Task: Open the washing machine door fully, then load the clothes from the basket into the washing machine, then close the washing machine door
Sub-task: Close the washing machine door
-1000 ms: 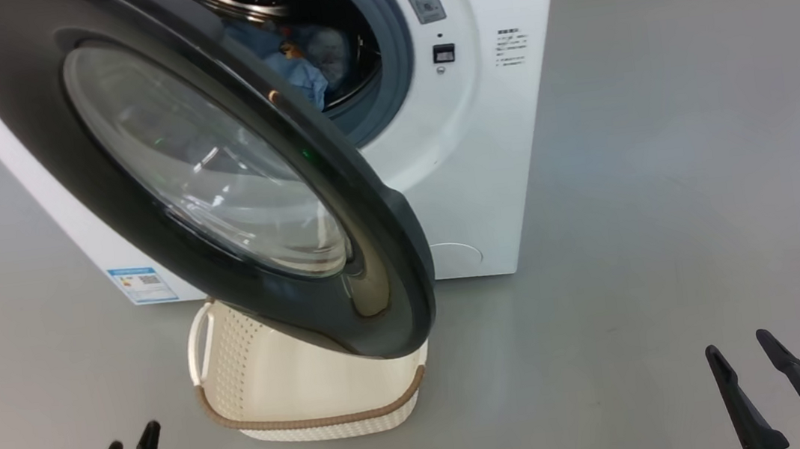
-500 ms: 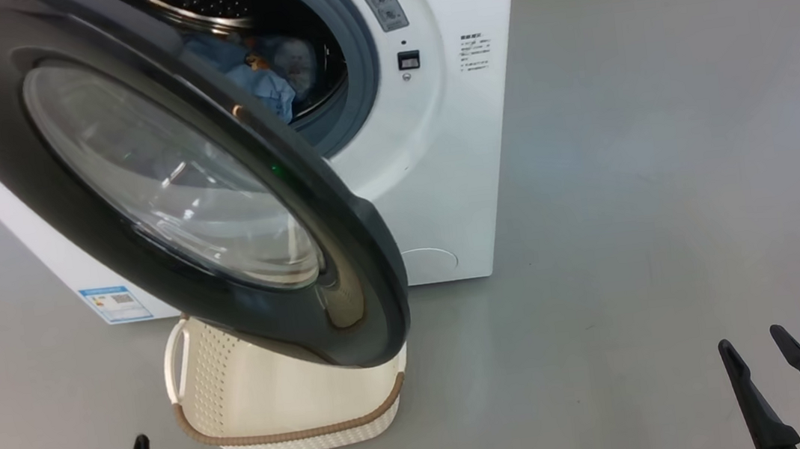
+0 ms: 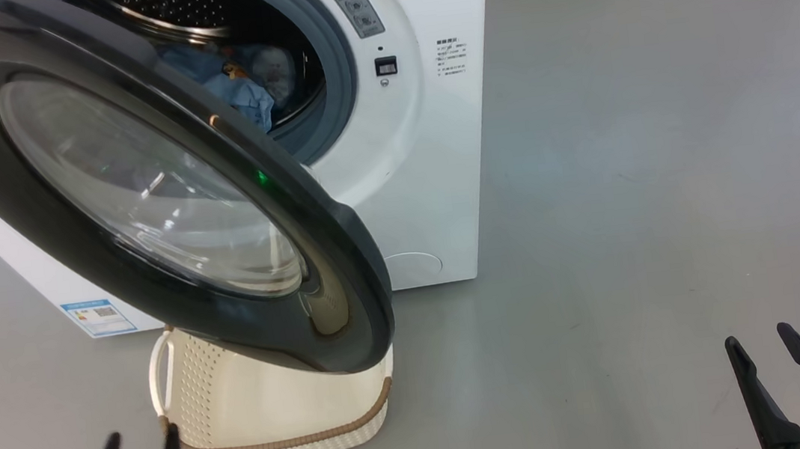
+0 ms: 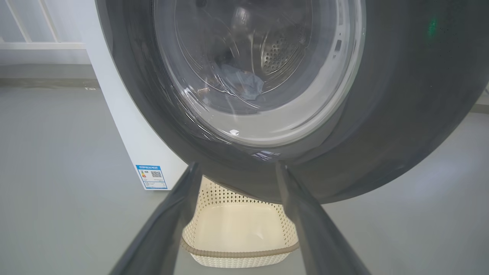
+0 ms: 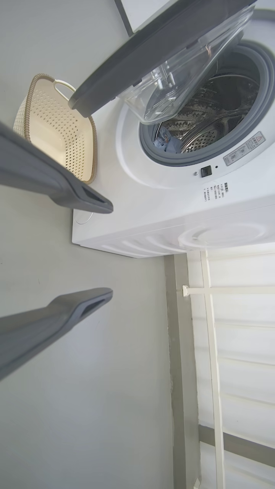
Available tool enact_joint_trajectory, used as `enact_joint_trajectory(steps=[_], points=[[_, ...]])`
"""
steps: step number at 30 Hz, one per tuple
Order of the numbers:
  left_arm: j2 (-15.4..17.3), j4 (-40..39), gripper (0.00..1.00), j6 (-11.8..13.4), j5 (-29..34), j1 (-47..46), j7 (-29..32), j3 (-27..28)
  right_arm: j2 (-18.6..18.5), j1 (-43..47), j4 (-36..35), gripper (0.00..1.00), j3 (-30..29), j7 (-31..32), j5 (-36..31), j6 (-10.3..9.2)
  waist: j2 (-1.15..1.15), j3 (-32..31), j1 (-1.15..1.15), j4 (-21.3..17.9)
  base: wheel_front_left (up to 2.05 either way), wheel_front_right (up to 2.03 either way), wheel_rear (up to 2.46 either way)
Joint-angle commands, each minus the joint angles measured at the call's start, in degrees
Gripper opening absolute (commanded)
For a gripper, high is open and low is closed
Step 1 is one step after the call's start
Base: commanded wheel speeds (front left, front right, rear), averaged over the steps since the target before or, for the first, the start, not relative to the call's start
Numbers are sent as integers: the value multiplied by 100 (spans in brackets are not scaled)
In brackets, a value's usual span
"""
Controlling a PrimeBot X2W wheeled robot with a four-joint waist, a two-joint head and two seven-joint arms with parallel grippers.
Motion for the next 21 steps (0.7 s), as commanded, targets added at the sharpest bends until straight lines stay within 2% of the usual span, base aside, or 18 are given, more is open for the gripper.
enact_joint_trajectory(steps=[1,7,18,19,20,21], points=[[-41,-172,100,-14,120,7,-77,288,-108,-64,-112,100,108,-28,-47,35,0,-2,0,-5,0,0,0],[-320,-51,100,-14,359,134,-77,425,-83,-76,-95,100,123,-28,-49,35,0,-28,0,-10,0,0,0],[-355,-126,100,-14,513,143,-77,485,-41,-41,-92,100,172,-28,-64,35,0,-132,0,25,0,0,0],[-357,-141,100,-14,516,143,-77,487,-34,-52,-93,96,194,-28,-53,35,0,-143,0,32,0,0,0],[-360,-152,100,-14,517,146,-77,487,-26,-66,-89,64,217,-28,-42,35,0,-155,0,39,0,0,0],[-365,-176,100,-14,523,147,-77,490,-16,-87,-81,45,242,-28,-26,35,0,-168,0,47,0,0,0]])
